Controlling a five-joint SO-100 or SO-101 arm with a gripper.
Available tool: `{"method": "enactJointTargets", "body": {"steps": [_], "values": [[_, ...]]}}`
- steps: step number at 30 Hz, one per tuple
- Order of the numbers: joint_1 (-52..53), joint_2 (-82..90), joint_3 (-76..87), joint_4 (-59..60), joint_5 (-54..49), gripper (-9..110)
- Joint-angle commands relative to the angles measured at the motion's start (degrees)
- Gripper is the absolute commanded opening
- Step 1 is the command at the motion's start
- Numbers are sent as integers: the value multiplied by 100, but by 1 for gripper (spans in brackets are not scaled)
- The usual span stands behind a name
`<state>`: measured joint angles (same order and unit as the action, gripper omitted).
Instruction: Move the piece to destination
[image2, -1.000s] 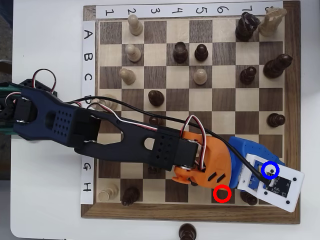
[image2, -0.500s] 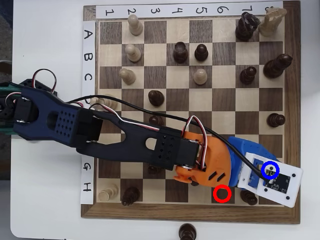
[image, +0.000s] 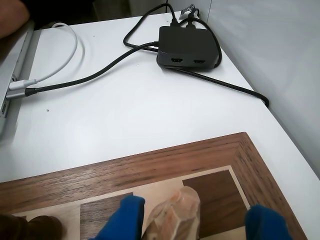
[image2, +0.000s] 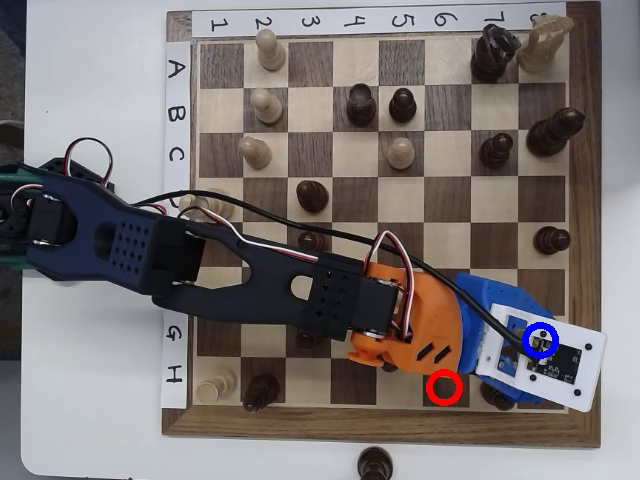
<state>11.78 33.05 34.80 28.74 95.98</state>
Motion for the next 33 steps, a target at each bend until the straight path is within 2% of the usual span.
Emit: {"method": "enactJointTargets", "body": {"steps": [1, 9, 23, 33], "values": [[0, 976, -554, -237, 123, 32], [-167, 2021, -387, -193, 193, 31], [-334, 4623, 1934, -562, 132, 30], [-492, 7181, 4421, -642, 220, 28]]}}
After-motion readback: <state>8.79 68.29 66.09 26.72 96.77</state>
